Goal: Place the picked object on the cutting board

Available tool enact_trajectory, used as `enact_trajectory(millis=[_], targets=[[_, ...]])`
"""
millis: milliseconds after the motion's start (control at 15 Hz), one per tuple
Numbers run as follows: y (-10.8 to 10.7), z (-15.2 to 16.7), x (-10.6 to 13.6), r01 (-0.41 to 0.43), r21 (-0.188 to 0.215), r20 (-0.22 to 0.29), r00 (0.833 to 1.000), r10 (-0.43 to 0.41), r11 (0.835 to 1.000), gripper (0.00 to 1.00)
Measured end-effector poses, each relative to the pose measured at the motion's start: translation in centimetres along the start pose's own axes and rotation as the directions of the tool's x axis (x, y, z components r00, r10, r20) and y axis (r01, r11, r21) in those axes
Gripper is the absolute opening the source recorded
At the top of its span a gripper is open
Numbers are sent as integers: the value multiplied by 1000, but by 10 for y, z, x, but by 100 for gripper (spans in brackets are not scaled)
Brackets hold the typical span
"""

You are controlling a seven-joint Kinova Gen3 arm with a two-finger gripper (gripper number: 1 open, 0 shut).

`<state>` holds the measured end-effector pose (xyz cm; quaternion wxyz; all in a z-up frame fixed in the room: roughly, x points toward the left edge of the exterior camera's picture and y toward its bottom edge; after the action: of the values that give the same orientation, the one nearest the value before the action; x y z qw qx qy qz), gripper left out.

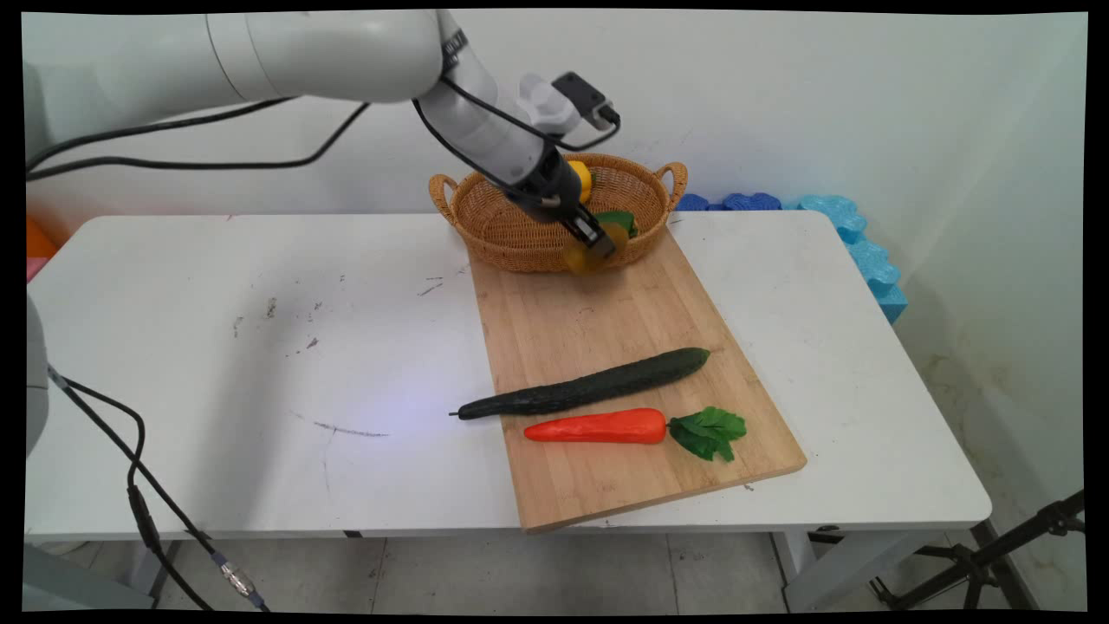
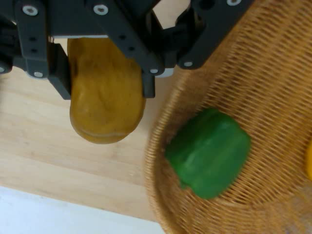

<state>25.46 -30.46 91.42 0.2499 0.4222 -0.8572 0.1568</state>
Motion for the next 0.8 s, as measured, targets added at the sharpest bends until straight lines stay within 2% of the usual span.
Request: enact_trajectory(millis=[267, 800], targets=[[21, 21, -10, 36, -16, 18, 999, -36, 999, 0], [39, 72, -27, 73, -28, 47, 996, -71, 997, 0]])
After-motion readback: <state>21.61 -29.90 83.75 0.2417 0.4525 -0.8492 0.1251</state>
